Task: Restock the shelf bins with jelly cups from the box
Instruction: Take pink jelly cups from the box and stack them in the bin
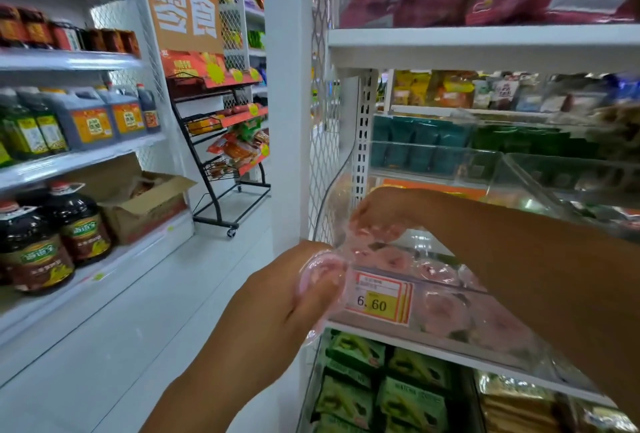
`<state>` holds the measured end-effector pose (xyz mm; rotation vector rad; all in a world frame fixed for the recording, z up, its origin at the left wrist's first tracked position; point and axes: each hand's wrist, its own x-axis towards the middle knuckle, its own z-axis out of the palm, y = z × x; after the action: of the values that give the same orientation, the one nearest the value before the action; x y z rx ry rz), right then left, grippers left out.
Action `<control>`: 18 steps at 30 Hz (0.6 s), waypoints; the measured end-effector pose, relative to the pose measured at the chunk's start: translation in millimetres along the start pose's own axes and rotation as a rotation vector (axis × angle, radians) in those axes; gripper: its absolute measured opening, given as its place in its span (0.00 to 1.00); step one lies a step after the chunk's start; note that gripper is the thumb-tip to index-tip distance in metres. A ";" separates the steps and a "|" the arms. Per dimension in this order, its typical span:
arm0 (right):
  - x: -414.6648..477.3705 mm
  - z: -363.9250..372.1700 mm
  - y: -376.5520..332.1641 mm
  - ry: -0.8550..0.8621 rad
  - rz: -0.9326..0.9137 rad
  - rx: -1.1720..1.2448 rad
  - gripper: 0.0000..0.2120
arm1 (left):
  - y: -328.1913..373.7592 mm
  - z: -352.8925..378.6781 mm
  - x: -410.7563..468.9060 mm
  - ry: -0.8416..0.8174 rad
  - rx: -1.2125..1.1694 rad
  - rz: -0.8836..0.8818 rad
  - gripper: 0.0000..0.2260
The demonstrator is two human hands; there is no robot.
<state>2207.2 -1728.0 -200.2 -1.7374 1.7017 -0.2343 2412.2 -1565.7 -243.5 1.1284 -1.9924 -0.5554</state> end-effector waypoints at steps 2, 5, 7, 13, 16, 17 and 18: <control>2.2 1.5 1.5 0.026 -0.046 -0.111 0.14 | -1.7 1.0 -0.6 -0.001 -0.004 -0.005 0.14; 6.0 0.3 2.6 0.086 -0.045 -0.316 0.16 | -0.8 2.5 -2.0 -0.002 -0.019 -0.006 0.13; 9.5 -2.1 5.4 0.108 -0.012 -0.342 0.15 | 0.1 3.4 -2.3 -0.002 -0.018 -0.006 0.13; 9.0 -0.2 11.3 0.103 -0.073 -0.259 0.11 | 1.2 3.2 -1.6 0.005 -0.013 -0.011 0.13; -0.8 -7.9 10.0 0.112 -0.104 -0.346 0.11 | 1.4 2.2 -1.9 0.002 -0.011 -0.010 0.13; -3.2 -9.8 11.6 0.091 -0.093 -0.362 0.12 | 1.1 2.1 -2.0 0.002 -0.014 -0.011 0.13; -5.1 -11.1 13.7 0.067 -0.076 -0.376 0.13 | 0.9 2.3 -1.9 0.002 -0.018 -0.011 0.14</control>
<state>2189.1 -1725.7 -198.1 -2.0885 1.8174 -0.0037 2410.5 -1563.7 -245.0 1.1297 -1.9766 -0.5764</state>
